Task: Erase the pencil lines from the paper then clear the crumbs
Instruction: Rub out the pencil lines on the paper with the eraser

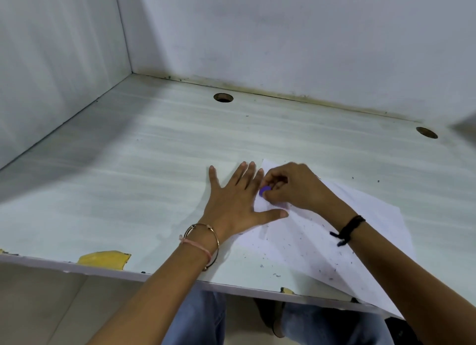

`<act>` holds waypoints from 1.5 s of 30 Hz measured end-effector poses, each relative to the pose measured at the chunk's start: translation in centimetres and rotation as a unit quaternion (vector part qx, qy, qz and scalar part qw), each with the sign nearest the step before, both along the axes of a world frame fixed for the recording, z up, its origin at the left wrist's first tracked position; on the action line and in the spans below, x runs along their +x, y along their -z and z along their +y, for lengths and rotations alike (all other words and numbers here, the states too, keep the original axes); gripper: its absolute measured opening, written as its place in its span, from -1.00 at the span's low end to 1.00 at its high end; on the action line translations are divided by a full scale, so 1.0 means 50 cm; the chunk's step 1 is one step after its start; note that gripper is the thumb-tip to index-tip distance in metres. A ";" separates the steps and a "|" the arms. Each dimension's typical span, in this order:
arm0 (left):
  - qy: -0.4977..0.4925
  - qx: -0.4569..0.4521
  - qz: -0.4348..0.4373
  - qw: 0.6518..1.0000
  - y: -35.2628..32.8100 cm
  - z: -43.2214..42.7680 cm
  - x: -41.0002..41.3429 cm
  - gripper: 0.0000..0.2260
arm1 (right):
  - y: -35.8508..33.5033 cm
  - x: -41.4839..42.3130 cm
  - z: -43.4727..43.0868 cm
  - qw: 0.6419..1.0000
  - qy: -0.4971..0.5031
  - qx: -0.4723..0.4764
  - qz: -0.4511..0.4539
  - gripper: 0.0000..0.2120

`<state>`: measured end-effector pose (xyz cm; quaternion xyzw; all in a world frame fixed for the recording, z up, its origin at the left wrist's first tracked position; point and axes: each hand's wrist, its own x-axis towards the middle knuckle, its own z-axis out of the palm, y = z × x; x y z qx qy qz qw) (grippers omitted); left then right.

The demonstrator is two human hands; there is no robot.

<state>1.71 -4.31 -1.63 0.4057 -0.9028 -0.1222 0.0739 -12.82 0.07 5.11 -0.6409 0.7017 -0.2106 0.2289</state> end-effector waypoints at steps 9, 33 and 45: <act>0.002 -0.015 -0.001 1.000 0.007 -0.003 -0.001 -0.05 | -0.016 -0.001 -0.020 0.997 -0.029 0.051 0.040 -0.94; 0.006 -0.011 0.006 1.000 0.006 -0.004 -0.001 -0.07 | -0.023 -0.018 -0.062 0.995 -0.005 0.035 0.094 -0.94; 0.004 -0.017 0.005 1.000 0.011 -0.004 -0.001 -0.07 | -0.024 0.003 -0.040 0.990 -0.053 0.098 0.087 -0.94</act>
